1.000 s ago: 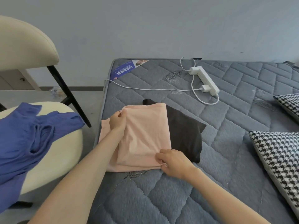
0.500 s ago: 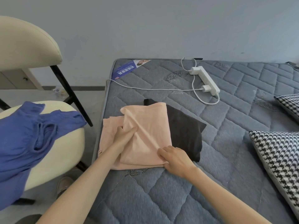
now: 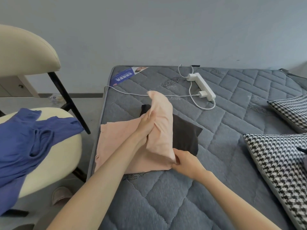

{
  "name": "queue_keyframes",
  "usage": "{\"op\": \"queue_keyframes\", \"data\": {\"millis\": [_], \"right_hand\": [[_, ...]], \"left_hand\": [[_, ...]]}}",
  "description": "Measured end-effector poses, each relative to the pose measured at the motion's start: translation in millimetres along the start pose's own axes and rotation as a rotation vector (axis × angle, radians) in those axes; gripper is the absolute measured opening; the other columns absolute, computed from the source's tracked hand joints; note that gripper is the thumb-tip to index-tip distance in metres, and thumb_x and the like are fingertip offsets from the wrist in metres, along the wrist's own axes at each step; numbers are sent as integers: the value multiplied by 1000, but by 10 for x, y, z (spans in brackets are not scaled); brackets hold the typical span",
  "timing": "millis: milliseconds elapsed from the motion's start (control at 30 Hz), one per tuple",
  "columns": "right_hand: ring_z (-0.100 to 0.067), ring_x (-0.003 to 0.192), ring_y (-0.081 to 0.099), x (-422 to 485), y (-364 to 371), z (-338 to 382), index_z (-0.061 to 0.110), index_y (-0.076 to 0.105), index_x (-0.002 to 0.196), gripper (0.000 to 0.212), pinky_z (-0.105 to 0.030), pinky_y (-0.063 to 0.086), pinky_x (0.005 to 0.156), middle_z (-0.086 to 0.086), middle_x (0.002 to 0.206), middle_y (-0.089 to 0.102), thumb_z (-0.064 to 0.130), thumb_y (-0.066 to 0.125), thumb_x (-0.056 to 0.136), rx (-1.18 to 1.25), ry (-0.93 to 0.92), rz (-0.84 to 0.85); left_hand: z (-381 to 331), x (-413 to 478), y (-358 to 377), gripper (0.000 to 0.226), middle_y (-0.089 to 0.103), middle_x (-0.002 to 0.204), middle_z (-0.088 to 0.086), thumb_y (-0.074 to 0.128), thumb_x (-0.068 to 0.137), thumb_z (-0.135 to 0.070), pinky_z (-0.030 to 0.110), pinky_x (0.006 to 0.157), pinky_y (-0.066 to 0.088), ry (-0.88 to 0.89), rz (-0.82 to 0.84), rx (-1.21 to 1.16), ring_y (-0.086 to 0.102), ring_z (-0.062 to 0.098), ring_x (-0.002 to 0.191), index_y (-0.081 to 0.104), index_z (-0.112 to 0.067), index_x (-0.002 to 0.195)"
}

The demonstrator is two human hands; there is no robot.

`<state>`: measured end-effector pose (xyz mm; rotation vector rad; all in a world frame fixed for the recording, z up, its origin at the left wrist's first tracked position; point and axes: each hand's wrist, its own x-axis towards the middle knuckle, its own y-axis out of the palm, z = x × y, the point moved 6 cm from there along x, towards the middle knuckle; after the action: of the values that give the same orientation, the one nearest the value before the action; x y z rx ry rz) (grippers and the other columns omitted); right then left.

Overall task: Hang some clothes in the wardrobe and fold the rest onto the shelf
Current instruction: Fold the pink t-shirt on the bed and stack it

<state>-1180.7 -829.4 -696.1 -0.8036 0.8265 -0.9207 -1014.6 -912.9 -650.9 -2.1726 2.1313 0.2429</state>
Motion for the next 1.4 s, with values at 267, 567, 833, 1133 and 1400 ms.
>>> {"op": "queue_keyframes", "data": {"millis": [267,567,833,1133,1400], "right_hand": [[-9,72,55,41,-93,-129,17,52,102,12,-27,48,64,4,92,61,10,48,93,336,305,-207],[-15,96,56,433,13,-11,13,45,129,48,-32,49,83,5,99,56,40,57,91,719,507,-235],[-9,94,57,507,-167,250,21,41,137,51,-23,47,67,4,109,58,24,62,90,894,351,-78],[-17,77,63,826,-228,1413,38,26,147,76,-31,58,62,-1,83,58,15,64,85,804,18,109],[-16,121,50,909,115,1621,22,49,138,41,-22,41,95,1,132,56,17,48,98,456,-105,-151]], "left_hand": [[729,-179,-643,75,25,153,7,52,93,-29,41,110,30,-260,-224,399,29,28,138,8,-17,152],[1184,-504,-521,74,-22,157,1,35,100,-44,46,116,-5,-36,141,984,-14,23,146,-20,-30,148],[1036,-555,-713,55,21,157,-1,41,101,-26,34,119,14,-2,113,626,20,12,143,19,-18,151],[853,-625,-1528,23,62,110,2,42,101,-20,27,78,45,-344,-159,100,57,16,86,56,-19,120],[977,-762,-2035,40,72,85,2,54,93,-44,28,63,49,-447,-333,-223,65,16,77,62,-11,115]]}}
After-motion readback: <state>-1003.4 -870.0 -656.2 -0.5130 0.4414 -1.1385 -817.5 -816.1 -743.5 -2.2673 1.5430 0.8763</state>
